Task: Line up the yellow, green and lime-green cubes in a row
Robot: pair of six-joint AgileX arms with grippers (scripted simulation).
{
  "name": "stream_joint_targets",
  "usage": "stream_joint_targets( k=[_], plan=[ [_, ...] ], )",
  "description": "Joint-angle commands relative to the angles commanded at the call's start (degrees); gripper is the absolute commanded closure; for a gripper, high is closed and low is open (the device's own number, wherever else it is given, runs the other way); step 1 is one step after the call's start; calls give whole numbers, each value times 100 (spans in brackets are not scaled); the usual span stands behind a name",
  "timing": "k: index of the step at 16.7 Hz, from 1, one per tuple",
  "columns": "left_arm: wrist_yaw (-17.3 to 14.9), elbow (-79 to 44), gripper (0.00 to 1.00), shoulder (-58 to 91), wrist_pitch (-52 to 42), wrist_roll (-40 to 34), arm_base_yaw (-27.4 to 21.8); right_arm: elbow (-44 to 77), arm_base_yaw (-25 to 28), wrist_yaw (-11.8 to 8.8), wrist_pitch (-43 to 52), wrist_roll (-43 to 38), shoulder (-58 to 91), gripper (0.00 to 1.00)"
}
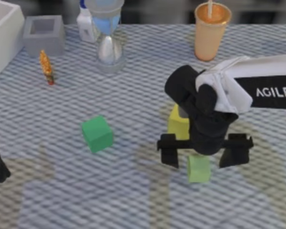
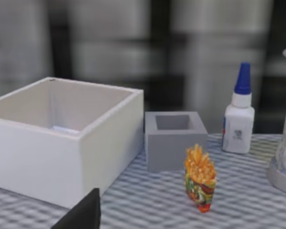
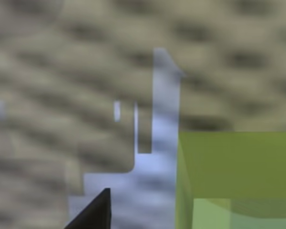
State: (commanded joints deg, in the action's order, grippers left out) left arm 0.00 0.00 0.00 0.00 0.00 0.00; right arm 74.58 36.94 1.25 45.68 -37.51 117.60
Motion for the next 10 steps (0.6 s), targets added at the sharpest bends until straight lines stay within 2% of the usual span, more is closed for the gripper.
stream_joint_targets(
  k=[6, 10],
  plan=[
    [0, 0, 0, 0, 0, 0, 0, 82, 4, 0, 100, -4, -39, 0],
    [0, 0, 0, 0, 0, 0, 0, 533, 32, -3, 955, -24, -349, 0]
  ],
)
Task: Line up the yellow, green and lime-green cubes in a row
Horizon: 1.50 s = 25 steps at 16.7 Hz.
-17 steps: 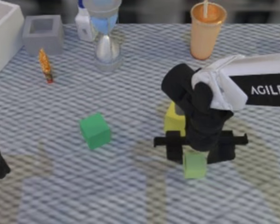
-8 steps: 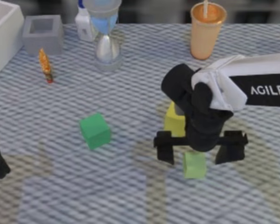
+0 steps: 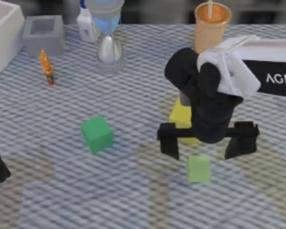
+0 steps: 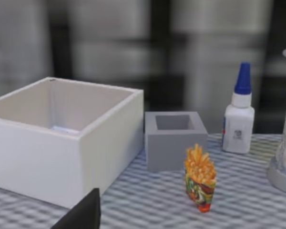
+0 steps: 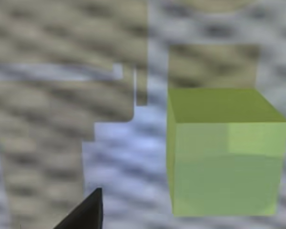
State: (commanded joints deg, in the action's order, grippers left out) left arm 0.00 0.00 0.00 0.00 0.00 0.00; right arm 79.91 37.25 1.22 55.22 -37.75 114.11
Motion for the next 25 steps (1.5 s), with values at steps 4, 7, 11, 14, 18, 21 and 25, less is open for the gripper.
stream_joint_targets(
  k=[4, 7, 11, 14, 18, 21, 25],
  plan=[
    [0, 0, 0, 0, 0, 0, 0, 293, 28, 0, 477, 19, -261, 0],
    [0, 0, 0, 0, 0, 0, 0, 279, -2, 0, 461, 18, -239, 0],
    [-19, -342, 0, 352, -229, 133, -110, -25, 56, -14, 262, 156, -582, 0],
    [-33, -1164, 0, 1249, -758, 442, -334, -730, 98, -40, -201, 458, -1450, 0],
    [-28, -2732, 0, 3261, -1789, 1037, -732, -2175, -49, -93, -1135, 1053, -3377, 0],
    [-17, -4064, 0, 5161, -2707, 1559, -1076, -3475, -373, -145, -1962, 1580, -5114, 0],
    [-5, -5816, 0, 7607, -3960, 2261, -1545, -5234, -1112, -195, -3108, 2321, -7451, 0]
  ],
)
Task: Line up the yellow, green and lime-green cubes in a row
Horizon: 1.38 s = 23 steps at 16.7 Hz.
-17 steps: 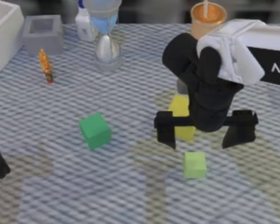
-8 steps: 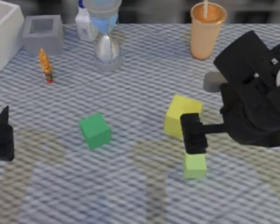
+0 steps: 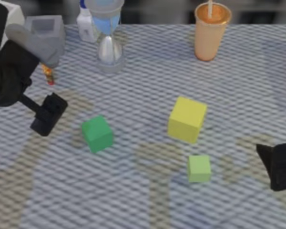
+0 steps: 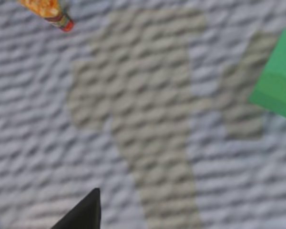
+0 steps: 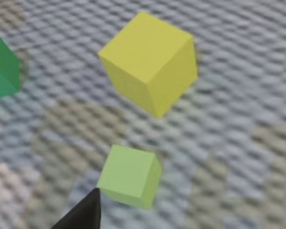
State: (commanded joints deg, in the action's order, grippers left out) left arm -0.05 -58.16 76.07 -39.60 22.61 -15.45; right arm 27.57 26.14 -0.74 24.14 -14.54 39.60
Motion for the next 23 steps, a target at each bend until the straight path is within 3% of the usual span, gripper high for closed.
stream_joint_targets(
  k=[6, 11, 19, 23],
  plan=[
    [0, -2272, 0, 2907, -1544, 874, -597, -1918, -1430, 18, -1490, 942, -2538, 0],
    [-7, -3442, 0, 4298, -2250, 1299, -887, -2654, -2380, 65, -2281, 1388, -3784, 0],
    [-7, -3608, 0, 4522, -2329, 1365, -907, -2757, -2556, 73, -2415, 1454, -3960, 0],
    [-10, -3244, 0, 4791, -1698, 1381, -924, -2757, -2556, 73, -2415, 1454, -3960, 0]
  ],
)
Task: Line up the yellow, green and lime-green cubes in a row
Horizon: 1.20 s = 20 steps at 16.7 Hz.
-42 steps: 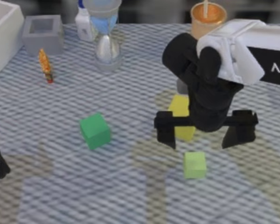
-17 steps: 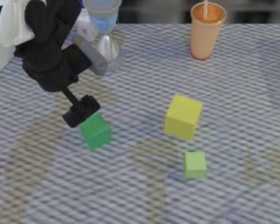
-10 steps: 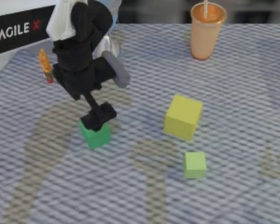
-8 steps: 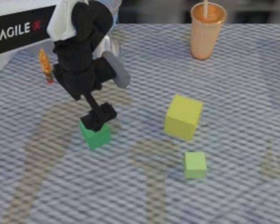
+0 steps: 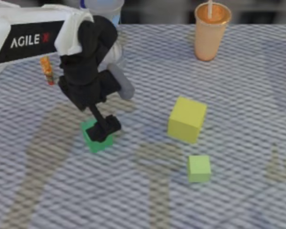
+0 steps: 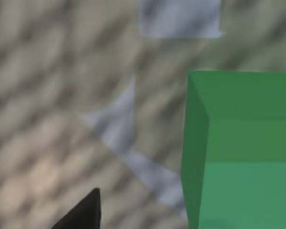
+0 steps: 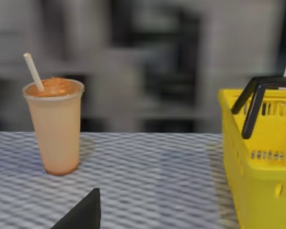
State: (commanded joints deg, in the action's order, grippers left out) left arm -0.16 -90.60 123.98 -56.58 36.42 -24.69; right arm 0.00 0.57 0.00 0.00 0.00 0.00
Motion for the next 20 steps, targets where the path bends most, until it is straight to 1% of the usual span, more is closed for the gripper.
stream_joint_targets(
  k=[4, 9, 20],
  plan=[
    [-4, 484, 0, 387, 902, 3, -2, 0, 0, 0, 0, 0, 0, 0],
    [-4, 583, 0, 479, 1059, 5, -3, 0, 0, 0, 0, 0, 0, 0],
    [-4, 583, 83, 479, 1059, 5, -3, 0, 0, 0, 0, 0, 0, 0]
  ],
)
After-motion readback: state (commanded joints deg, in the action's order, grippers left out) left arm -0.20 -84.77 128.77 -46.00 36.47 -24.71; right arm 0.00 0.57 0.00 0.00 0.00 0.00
